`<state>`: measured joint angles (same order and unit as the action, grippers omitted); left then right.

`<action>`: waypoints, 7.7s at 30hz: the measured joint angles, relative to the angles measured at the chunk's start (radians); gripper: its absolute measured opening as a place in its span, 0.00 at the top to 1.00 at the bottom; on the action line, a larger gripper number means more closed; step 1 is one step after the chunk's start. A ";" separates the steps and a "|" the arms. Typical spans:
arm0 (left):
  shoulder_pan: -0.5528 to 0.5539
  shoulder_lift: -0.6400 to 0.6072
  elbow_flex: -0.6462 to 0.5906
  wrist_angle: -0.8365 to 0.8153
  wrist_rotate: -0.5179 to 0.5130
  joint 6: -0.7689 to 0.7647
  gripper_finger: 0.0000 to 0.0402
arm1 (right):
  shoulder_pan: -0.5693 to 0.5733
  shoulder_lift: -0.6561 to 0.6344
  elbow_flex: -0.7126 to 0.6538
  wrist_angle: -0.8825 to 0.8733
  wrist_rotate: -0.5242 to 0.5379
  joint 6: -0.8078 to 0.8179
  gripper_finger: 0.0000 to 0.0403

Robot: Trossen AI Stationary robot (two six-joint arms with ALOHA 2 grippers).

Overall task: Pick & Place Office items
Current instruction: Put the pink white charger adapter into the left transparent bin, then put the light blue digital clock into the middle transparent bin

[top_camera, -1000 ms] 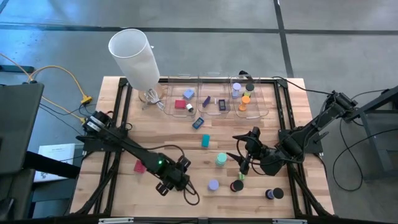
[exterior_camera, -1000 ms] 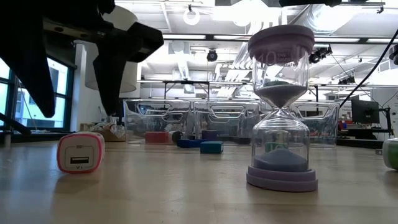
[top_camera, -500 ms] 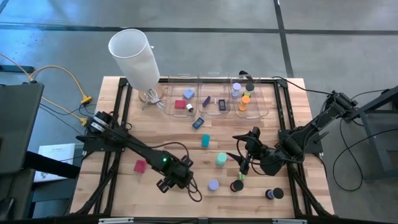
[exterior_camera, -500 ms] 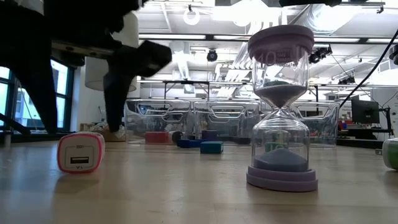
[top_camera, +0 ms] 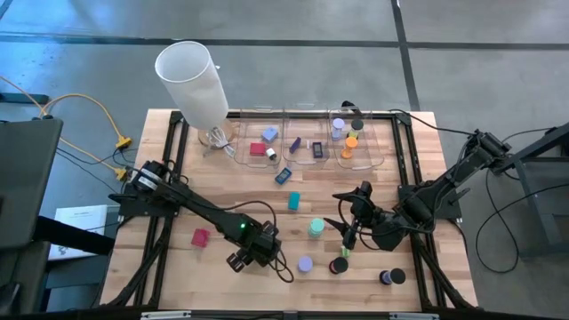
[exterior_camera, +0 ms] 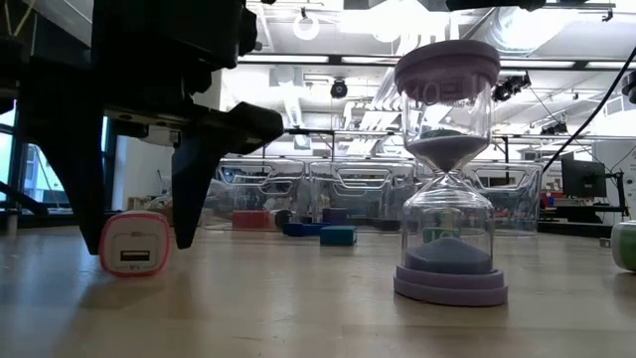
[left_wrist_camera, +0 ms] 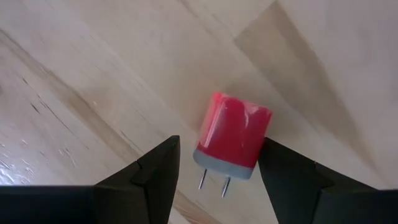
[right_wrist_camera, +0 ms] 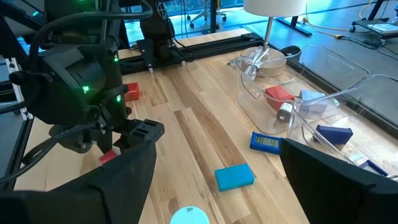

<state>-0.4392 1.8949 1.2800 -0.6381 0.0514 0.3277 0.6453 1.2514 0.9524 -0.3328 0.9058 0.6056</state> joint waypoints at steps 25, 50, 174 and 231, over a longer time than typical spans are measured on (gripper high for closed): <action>0.004 0.000 0.000 0.003 0.029 -0.006 0.69 | 0.000 0.000 0.000 0.000 0.000 0.000 0.18; 0.070 -0.350 0.000 -0.132 -0.223 -0.464 0.70 | 0.000 0.001 0.000 0.004 0.000 0.000 0.18; 0.815 -0.272 0.008 -0.181 -0.147 -0.444 0.44 | 0.000 0.001 0.000 -0.011 -0.012 -0.005 0.18; 0.280 -0.081 0.007 0.161 -0.342 0.374 0.44 | 0.000 0.001 0.000 -0.007 -0.020 -0.002 0.18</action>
<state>-0.1596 1.8137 1.2869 -0.4768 -0.2905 0.7013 0.6453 1.2522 0.9520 -0.3401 0.8858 0.6032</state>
